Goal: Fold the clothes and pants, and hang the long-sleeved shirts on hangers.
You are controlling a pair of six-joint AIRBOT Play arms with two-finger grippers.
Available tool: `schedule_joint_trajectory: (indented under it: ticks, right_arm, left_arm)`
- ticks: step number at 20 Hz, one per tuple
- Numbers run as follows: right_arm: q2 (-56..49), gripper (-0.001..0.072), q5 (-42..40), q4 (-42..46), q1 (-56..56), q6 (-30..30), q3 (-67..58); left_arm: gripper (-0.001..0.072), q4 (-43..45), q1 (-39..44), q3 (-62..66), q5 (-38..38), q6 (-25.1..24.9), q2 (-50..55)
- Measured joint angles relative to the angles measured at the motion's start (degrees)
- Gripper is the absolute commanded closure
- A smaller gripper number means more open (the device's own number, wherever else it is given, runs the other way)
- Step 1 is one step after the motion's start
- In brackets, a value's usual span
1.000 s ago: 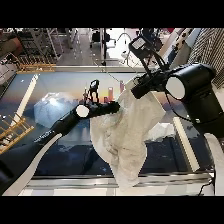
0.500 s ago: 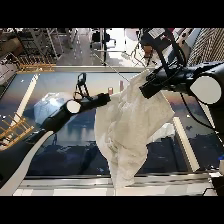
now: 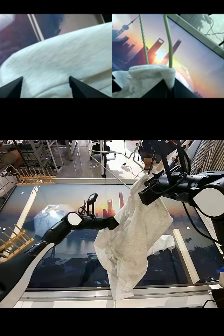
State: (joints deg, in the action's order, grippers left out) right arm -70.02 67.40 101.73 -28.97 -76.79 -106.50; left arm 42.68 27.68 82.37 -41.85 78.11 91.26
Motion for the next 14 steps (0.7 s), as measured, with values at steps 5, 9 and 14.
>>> schedule_joint_trajectory:
  ticks: [5, 9, 14]
  right_arm:
    - [0.0, 0.0682, -0.5, -0.7, 0.0, -0.2, 0.0]
    - [0.0, 0.0682, -0.2, -0.8, 0.0, -0.3, 0.0]
    - [0.0, 0.0682, 0.2, -0.8, 0.0, -0.3, 0.0]
  left_arm:
    - [0.008, -0.9, 0.4, 0.0, -1.7, 0.6, 2.8]
    - [0.0081, -3.0, 0.2, 0.0, -2.1, -3.2, 0.8]
    - [0.0082, 3.4, 0.6, 0.0, -4.8, -4.9, -5.6]
